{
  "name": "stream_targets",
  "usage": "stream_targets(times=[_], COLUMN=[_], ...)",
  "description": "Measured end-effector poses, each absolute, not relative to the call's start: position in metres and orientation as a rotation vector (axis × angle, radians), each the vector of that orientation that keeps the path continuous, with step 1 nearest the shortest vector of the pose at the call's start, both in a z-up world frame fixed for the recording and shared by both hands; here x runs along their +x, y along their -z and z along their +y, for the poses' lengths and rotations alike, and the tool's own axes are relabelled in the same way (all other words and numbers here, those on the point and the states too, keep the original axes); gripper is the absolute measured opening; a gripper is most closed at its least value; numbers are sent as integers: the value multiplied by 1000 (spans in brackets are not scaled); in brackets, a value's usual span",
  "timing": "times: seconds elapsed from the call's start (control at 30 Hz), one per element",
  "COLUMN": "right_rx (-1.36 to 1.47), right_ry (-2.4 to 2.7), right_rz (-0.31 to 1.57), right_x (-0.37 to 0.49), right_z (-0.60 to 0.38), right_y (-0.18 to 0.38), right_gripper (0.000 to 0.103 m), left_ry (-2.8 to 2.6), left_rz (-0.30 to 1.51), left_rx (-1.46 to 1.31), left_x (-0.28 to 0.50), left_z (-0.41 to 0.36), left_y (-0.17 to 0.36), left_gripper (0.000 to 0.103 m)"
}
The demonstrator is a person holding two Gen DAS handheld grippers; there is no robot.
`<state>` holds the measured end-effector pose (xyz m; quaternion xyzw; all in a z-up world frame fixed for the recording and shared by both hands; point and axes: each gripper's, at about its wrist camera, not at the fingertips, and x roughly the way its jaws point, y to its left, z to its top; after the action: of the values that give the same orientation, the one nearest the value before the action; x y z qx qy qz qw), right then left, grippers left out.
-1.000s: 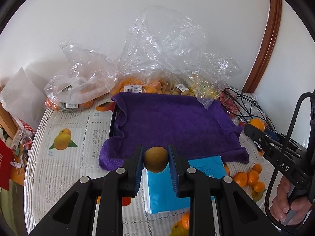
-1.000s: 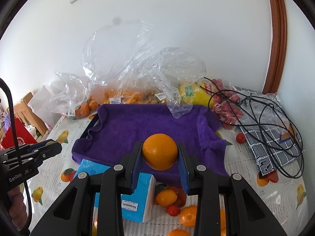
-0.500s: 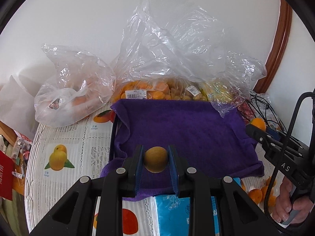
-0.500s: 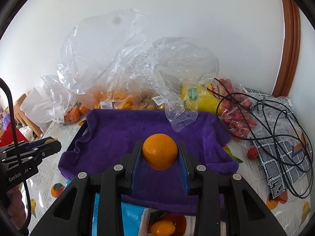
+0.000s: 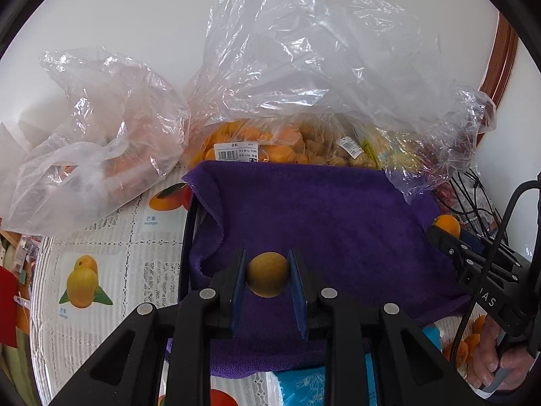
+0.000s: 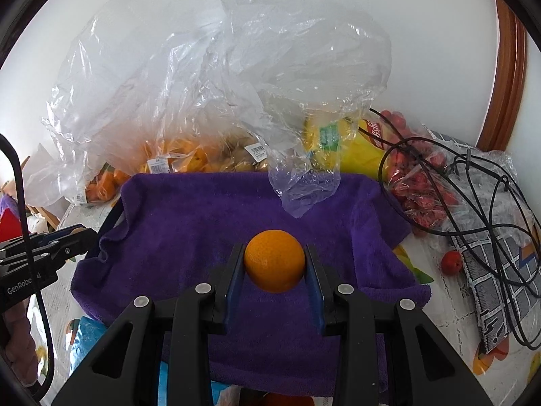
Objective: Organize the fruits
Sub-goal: 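Carry both held fruits over the purple towel, then open both tools to drop the fruits onto the purple towel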
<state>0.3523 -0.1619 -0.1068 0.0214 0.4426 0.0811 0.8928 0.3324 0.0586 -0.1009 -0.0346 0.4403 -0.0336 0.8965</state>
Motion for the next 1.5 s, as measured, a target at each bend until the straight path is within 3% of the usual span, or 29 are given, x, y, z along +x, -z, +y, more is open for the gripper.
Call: stream_targets(times=[1.5], right_rx=[27], right_ry=[-138], right_rz=[1054], right_x=[366], right_z=[-172], right_y=[140], right_gripper=[34], left_ry=[91], left_rz=[1051], left_rx=[-71], left_x=[371], left_z=[51], left_y=[150], left_gripper=[24])
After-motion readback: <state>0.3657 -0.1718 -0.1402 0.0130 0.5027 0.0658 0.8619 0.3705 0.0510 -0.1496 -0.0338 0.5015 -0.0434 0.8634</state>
